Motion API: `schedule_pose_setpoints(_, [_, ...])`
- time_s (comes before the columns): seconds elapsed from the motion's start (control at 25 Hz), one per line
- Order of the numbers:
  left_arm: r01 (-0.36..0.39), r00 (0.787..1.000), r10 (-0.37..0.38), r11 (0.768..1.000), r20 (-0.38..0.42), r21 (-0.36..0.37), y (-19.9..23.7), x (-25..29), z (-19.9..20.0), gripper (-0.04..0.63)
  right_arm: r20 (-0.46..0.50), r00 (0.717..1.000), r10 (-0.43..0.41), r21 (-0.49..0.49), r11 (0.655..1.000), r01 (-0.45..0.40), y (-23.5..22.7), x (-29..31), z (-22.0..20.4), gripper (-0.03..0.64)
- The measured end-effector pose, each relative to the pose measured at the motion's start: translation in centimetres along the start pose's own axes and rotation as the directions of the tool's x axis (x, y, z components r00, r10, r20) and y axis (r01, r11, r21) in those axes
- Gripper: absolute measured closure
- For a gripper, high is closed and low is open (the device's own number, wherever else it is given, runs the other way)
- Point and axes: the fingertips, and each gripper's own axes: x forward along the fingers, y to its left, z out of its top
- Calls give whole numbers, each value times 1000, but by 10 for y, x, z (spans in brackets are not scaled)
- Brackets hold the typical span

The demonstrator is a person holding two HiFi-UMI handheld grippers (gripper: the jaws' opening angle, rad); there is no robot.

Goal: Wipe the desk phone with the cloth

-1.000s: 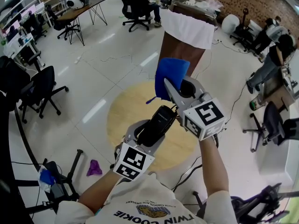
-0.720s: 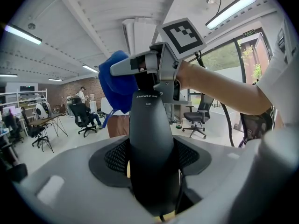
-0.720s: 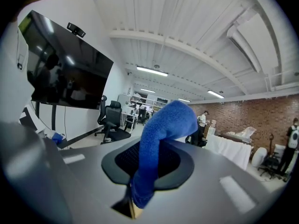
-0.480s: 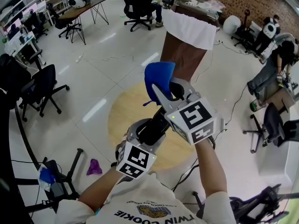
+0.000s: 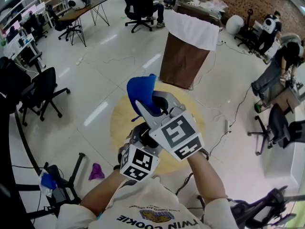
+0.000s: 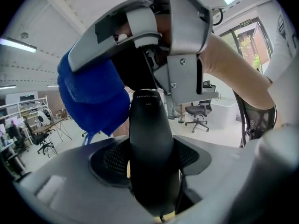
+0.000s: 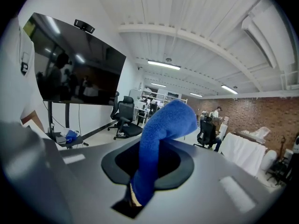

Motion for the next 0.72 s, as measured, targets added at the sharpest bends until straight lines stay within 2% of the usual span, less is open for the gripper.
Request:
schedule_pose_setpoints(0.4, [-6,1000,6,1000,-3,-6,5,0,-3,331,13,1000,12,13,1000,-12,16,4,-2,558])
schedule_pose_setpoints(0.56, [3,1000,-3,999,-5,-46,8,1,-8,331,78,996,-48,25,999,46,5,-11,12,558])
schedule_pose_setpoints(0.72, [13,1000,-15,993,-19,-121,12,3,-25,331,172,974,-145,64,989,136,-11,-42,28,558])
